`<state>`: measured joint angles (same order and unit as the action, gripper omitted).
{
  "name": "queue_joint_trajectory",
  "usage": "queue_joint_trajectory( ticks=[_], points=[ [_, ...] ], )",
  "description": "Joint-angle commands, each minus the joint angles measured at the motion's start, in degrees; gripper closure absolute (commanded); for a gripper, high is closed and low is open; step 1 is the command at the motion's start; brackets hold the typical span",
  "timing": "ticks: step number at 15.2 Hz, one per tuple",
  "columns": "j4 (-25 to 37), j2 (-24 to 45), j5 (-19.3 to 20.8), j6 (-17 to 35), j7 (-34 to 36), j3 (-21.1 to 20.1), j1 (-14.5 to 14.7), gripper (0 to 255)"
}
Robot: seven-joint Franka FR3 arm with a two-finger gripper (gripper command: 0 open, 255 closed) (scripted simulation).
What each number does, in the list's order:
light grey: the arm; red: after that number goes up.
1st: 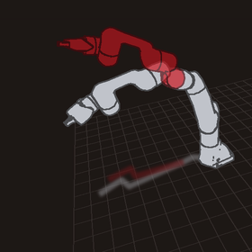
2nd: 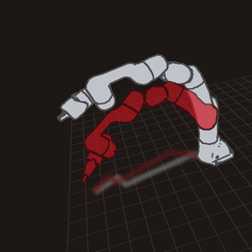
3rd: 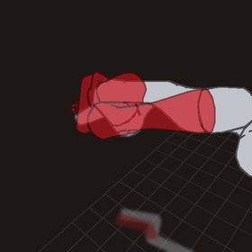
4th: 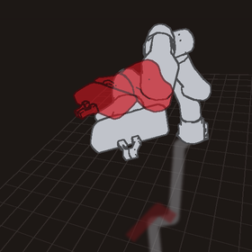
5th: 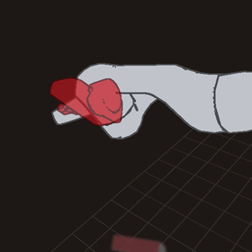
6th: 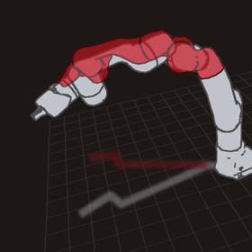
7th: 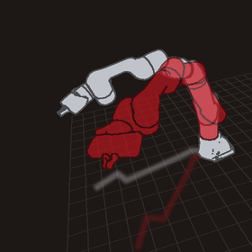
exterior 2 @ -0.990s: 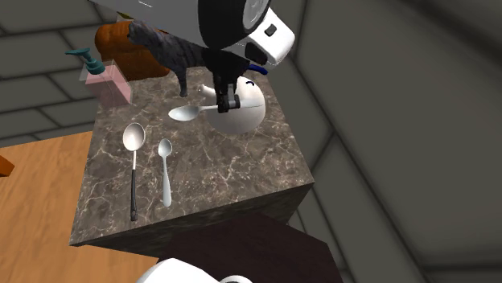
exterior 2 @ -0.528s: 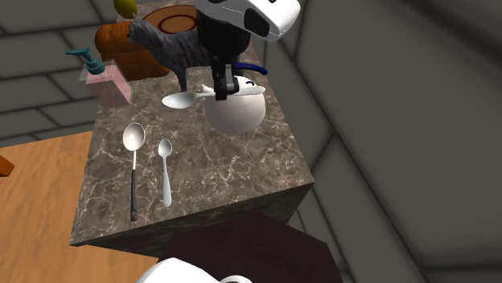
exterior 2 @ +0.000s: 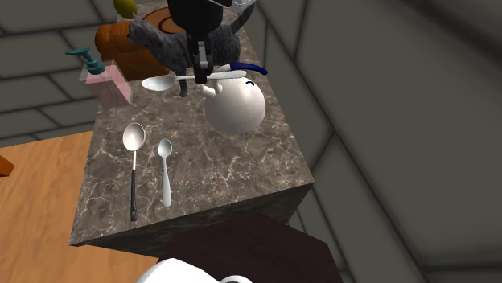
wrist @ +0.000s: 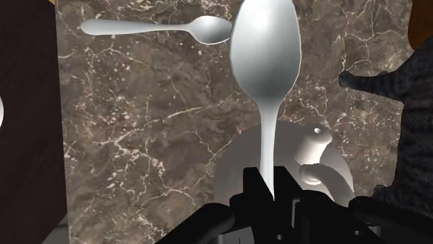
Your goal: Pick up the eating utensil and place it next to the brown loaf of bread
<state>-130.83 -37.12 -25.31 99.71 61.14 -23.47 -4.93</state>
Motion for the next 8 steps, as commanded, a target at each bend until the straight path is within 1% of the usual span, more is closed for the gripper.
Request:
queue_joint_trajectory(
  ticks=[1, 5, 8],
  points=[
    [2.41, 2.71, -0.62, 1.40, 2.97, -3.04, 0.15, 255],
    [7.62, 8.43, -0.48, 3.91, 8.59, -8.82, -0.15, 255],
    [12.15, 13.43, 0.84, 5.74, 13.23, -13.45, -0.77, 255]
  ],
)
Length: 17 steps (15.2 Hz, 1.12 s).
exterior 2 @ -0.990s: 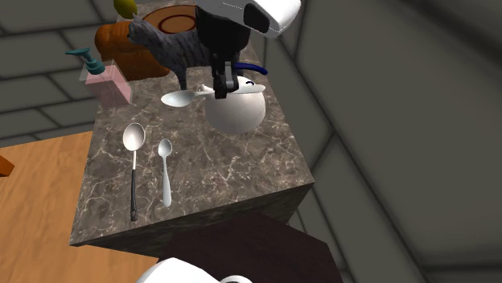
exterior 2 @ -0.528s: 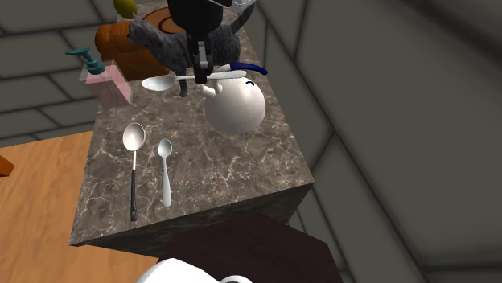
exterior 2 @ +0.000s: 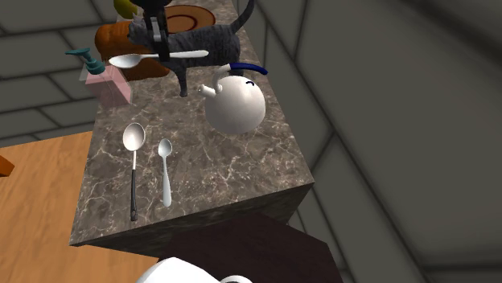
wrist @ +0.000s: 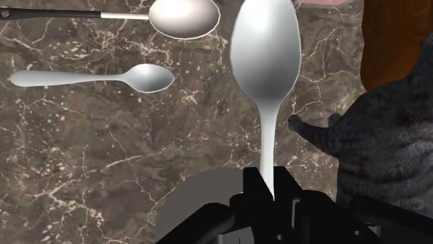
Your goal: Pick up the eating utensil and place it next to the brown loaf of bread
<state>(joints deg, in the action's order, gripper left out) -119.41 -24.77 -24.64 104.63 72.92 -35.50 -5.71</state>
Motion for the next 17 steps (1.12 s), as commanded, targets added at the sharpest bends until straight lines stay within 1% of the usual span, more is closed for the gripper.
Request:
queue_joint_trajectory(
  ticks=[1, 3, 5, 7, 9, 17],
  points=[
    [2.35, 2.93, 0.90, 1.41, 3.12, -3.04, -0.25, 255],
    [5.80, 6.92, 2.91, 2.55, 6.70, -6.42, -0.83, 255],
    [9.52, 11.43, 5.79, 3.59, 10.69, -10.02, -1.42, 255],
    [13.55, 16.66, 9.83, 4.46, 15.25, -13.84, -1.87, 255],
    [18.10, 23.05, 15.54, 4.97, 20.70, -17.47, -1.41, 255],
    [12.15, 23.35, 15.45, 11.07, 20.10, -17.30, -0.86, 255]
  ],
)
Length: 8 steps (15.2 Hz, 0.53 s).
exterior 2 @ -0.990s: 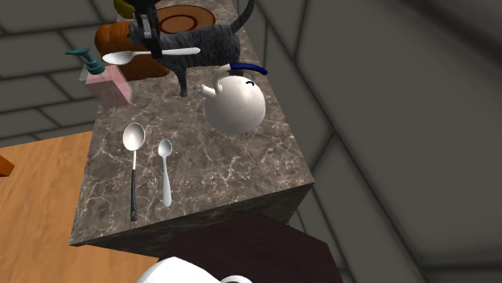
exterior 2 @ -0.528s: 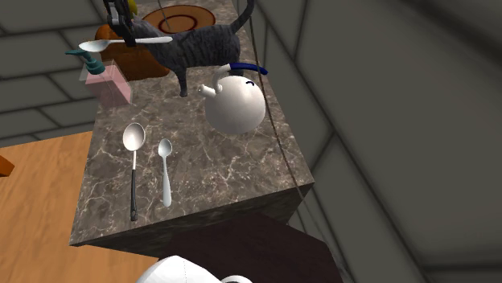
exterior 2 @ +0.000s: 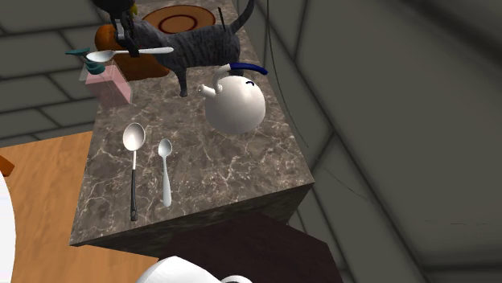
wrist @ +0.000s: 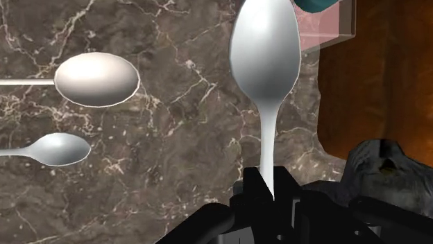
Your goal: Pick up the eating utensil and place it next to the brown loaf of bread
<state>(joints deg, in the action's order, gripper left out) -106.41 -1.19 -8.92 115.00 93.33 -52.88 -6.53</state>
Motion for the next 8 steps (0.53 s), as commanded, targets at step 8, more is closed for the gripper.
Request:
queue_joint_trajectory(
  ticks=[8],
  points=[
    [-5.93, 1.35, 0.78, 6.82, -0.10, -0.33, 0.26, 255]
  ],
)
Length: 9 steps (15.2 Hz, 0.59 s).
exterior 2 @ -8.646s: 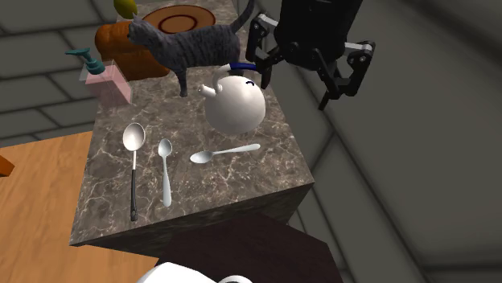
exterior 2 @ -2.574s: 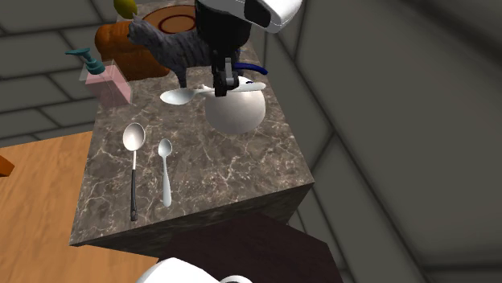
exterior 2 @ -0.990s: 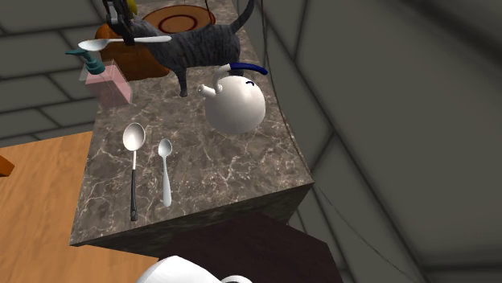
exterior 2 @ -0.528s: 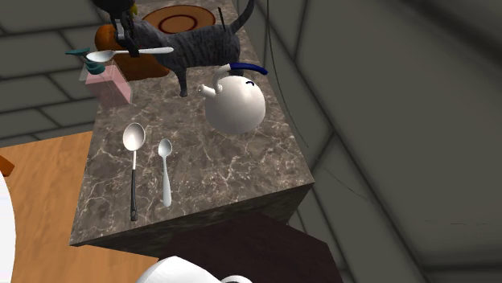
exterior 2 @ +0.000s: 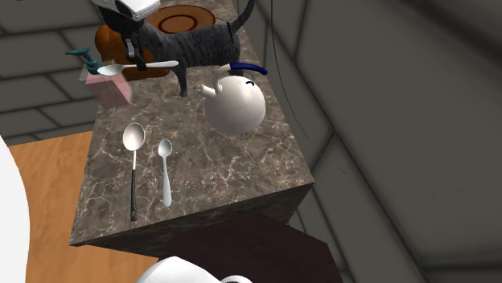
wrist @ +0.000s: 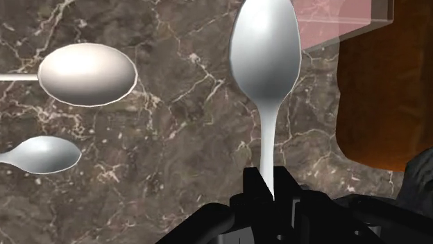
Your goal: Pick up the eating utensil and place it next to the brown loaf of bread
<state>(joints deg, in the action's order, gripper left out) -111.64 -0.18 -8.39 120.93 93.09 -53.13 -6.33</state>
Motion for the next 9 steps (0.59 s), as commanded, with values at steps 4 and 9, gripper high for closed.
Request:
queue_joint_trajectory(
  ticks=[4, 9],
  points=[
    [-2.93, 1.60, 1.25, 3.96, 0.57, -0.25, 0.29, 255],
    [-5.45, 3.60, 3.02, 7.78, 1.47, -0.32, 0.70, 255]
  ],
)
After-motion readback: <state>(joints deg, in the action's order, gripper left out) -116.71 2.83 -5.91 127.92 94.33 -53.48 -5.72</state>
